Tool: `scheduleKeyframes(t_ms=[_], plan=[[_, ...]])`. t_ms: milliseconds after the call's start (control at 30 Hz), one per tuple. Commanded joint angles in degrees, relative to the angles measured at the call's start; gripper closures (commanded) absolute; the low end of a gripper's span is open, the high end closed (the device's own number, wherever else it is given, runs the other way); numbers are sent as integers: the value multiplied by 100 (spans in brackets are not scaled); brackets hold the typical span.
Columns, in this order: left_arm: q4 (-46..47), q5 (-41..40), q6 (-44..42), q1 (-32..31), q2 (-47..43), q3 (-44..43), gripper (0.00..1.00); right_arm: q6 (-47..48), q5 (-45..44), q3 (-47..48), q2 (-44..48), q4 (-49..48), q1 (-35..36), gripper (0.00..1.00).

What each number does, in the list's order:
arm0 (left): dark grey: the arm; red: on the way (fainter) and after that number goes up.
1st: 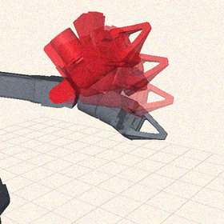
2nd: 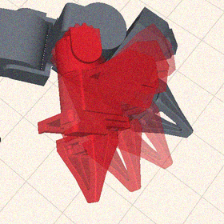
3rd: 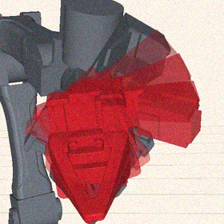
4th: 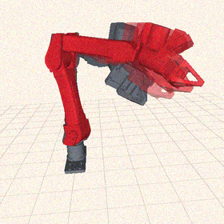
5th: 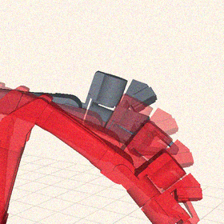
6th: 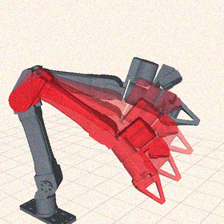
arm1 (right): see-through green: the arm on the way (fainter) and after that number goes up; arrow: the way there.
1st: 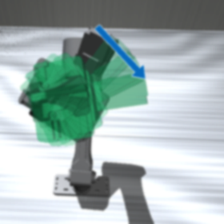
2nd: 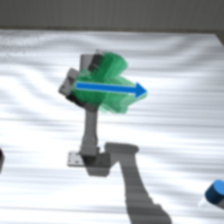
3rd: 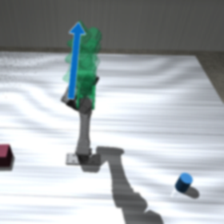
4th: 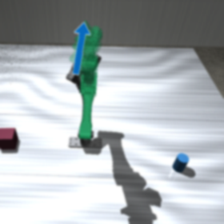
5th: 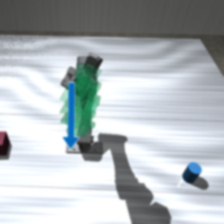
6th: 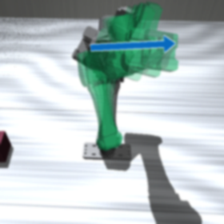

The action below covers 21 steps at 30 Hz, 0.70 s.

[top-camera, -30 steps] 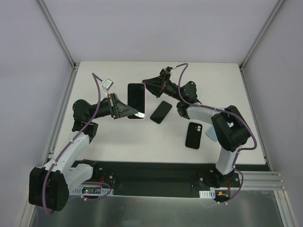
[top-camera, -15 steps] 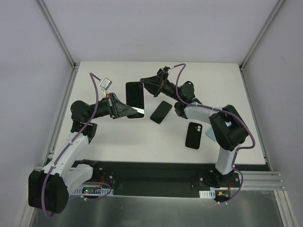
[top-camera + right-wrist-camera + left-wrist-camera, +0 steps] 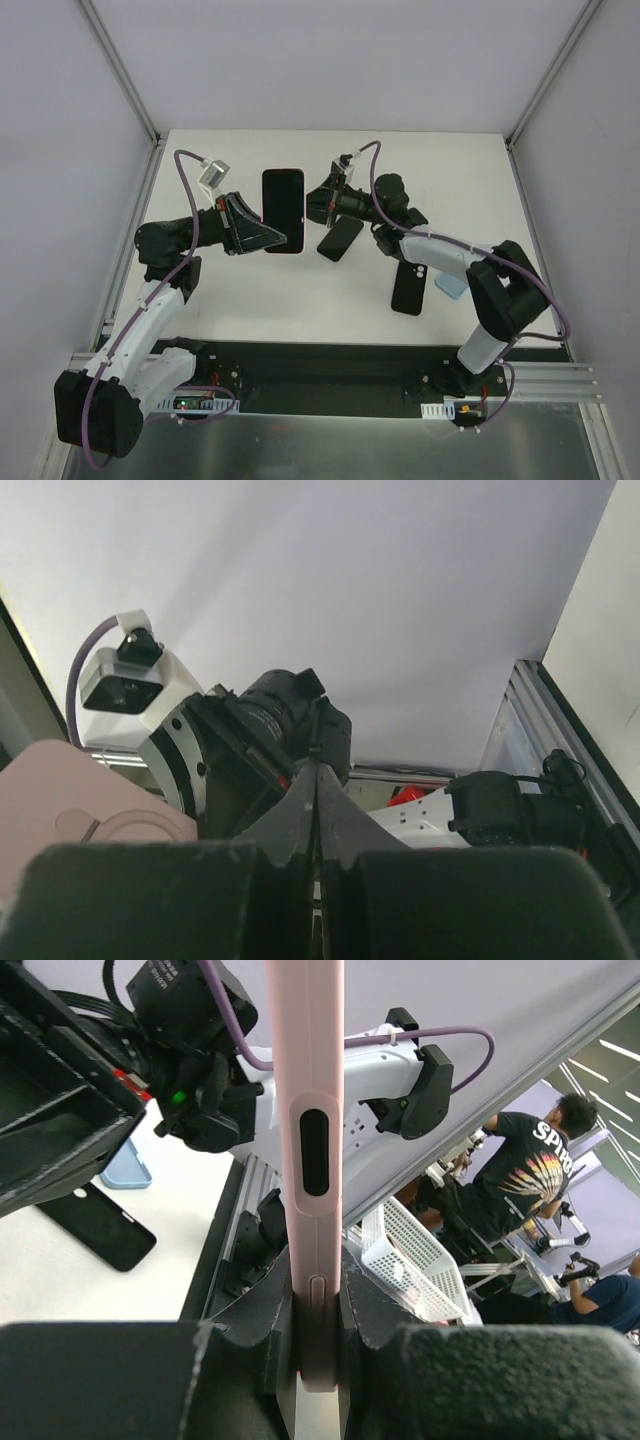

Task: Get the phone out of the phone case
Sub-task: Remove the phone case from the phone.

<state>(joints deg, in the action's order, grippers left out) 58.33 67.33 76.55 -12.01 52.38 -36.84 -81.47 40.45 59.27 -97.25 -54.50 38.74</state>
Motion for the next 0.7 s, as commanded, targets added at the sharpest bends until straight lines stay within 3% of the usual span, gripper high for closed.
scheduleKeyframes(t_ms=[0, 100, 167, 200, 300, 433, 667], plan=[[645, -53, 17, -12, -70, -271, 100, 887, 139, -143, 540, 546, -68, 99], [645, -53, 61, 6, -35, -236, 100, 1124, 78, -231, 847, 738, -182, 99], [567, -45, 53, 23, -26, -210, 100, 1624, 42, -205, 1207, 1422, -332, 84], [505, -45, 9, 23, -26, -183, 100, 1808, -62, -179, 1348, 1738, -376, 70], [513, -62, -9, 58, -17, -96, 100, 2276, -238, -135, 1858, 2461, -578, 55], [636, -80, 70, 67, 9, -25, 100, 2267, -353, -91, 2324, 2523, -850, 51], [750, -62, 193, 67, 79, -16, 100, 2434, -388, 742, 2246, 2628, -746, 50]])
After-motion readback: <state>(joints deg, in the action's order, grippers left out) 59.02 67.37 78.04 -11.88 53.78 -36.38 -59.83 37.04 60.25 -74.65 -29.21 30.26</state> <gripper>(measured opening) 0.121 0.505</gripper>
